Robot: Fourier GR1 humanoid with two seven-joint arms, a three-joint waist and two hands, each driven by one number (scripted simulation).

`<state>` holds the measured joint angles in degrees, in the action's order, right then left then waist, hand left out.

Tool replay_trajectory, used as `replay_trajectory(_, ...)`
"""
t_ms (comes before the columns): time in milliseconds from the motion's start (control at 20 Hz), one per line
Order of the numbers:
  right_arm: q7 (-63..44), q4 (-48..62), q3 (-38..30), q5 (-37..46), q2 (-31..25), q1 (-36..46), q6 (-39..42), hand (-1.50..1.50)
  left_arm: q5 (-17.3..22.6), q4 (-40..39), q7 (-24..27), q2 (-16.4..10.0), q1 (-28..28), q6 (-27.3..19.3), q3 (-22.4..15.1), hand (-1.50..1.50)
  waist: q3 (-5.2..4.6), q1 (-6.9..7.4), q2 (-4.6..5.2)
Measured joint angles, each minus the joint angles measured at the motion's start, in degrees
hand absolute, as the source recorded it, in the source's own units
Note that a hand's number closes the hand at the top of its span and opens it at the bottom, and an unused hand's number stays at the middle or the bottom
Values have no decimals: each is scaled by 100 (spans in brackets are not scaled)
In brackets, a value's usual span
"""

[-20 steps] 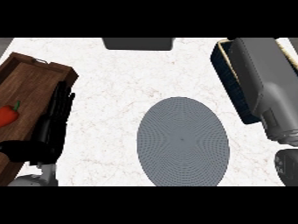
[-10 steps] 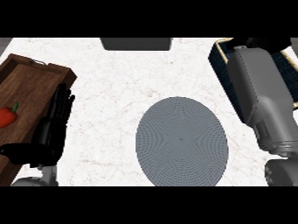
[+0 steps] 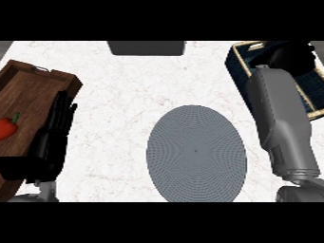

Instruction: Pick the squash from the placemat and place it in the basket

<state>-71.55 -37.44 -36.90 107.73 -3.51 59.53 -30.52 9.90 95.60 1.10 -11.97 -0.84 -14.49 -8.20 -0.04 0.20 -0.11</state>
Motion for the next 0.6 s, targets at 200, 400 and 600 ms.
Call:
replay_trajectory(200,82,-298,-103,80,155,-139,-72,-150,-21,-1,36,13,24,38,12,0,2,20,11)
replay_trajectory(400,220,-667,-40,241,271,-314,-295,-150,-65,-81,66,54,-14,39,19,0,1,18,10)
replay_trajectory(600,205,-997,116,649,311,-398,-437,-150,-96,-134,148,97,44,79,-10,0,0,36,11)
